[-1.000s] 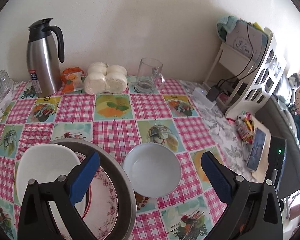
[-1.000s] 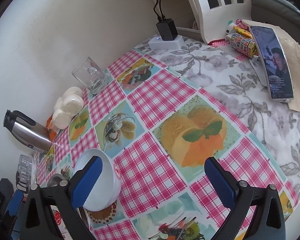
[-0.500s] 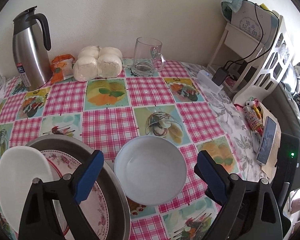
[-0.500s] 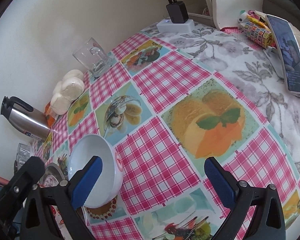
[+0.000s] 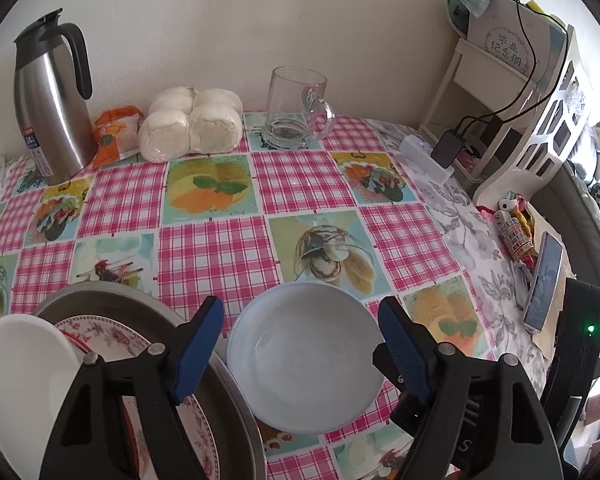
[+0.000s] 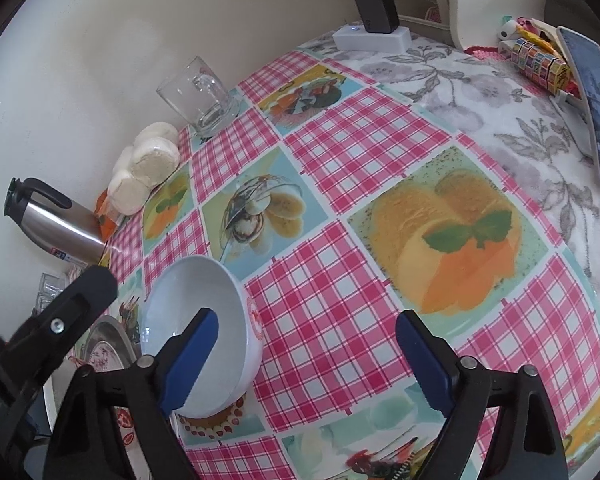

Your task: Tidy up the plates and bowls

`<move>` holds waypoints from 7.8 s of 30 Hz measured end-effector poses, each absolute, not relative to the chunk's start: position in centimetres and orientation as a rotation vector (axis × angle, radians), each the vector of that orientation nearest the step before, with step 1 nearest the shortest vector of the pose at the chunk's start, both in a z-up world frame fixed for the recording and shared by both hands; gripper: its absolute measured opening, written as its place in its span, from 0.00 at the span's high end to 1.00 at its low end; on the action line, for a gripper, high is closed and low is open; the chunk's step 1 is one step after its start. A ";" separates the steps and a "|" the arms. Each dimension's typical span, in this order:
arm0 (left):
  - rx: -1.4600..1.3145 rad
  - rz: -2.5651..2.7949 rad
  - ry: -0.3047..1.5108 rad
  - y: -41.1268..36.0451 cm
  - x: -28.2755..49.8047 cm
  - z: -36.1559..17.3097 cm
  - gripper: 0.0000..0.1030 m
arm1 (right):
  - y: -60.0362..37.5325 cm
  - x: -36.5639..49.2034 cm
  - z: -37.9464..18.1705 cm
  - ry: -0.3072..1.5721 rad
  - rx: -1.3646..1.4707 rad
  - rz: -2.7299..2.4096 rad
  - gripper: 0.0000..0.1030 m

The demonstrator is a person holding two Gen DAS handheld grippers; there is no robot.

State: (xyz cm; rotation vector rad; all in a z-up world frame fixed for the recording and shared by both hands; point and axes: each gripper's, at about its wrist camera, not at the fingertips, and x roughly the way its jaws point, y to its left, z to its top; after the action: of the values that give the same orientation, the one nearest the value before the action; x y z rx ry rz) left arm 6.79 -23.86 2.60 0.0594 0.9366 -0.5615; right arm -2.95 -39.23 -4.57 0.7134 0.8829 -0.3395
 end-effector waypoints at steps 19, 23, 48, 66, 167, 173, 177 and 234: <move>0.073 -0.561 0.955 -24.0 7.1 1.5 0.25 | -37.0 -1.4 -6.4 0.921 0.729 -0.241 0.71; 0.072 -0.566 0.959 -24.0 7.1 1.4 0.25 | -36.8 -1.3 -6.2 0.905 0.737 -0.214 0.85; 0.130 -0.577 1.018 -24.9 6.9 -0.5 0.49 | -40.0 -2.8 -6.8 0.863 0.847 -0.255 0.93; 0.112 -0.611 1.038 -24.6 6.3 -0.3 0.76 | -39.5 -2.8 -5.1 0.876 0.751 -0.291 0.92; -0.485 -0.397 0.898 2.8 5.3 5.0 0.71 | -19.0 1.5 3.2 0.764 0.429 0.055 0.79; -0.460 -0.366 0.849 3.4 4.5 6.3 0.69 | -18.6 0.5 4.6 0.734 0.384 0.068 0.79; -0.418 -0.312 0.819 3.9 3.8 7.0 0.58 | -18.3 -0.3 5.5 0.714 0.337 0.060 0.79; -0.070 -0.015 0.979 3.0 -2.1 1.4 0.02 | -18.8 -7.3 1.2 0.830 0.161 -0.026 0.00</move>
State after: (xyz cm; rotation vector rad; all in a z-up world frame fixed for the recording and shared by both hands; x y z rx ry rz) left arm -2.12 3.03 1.35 -0.0696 0.9794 -0.0146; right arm -7.30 -18.76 1.17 0.1611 0.8299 -0.0259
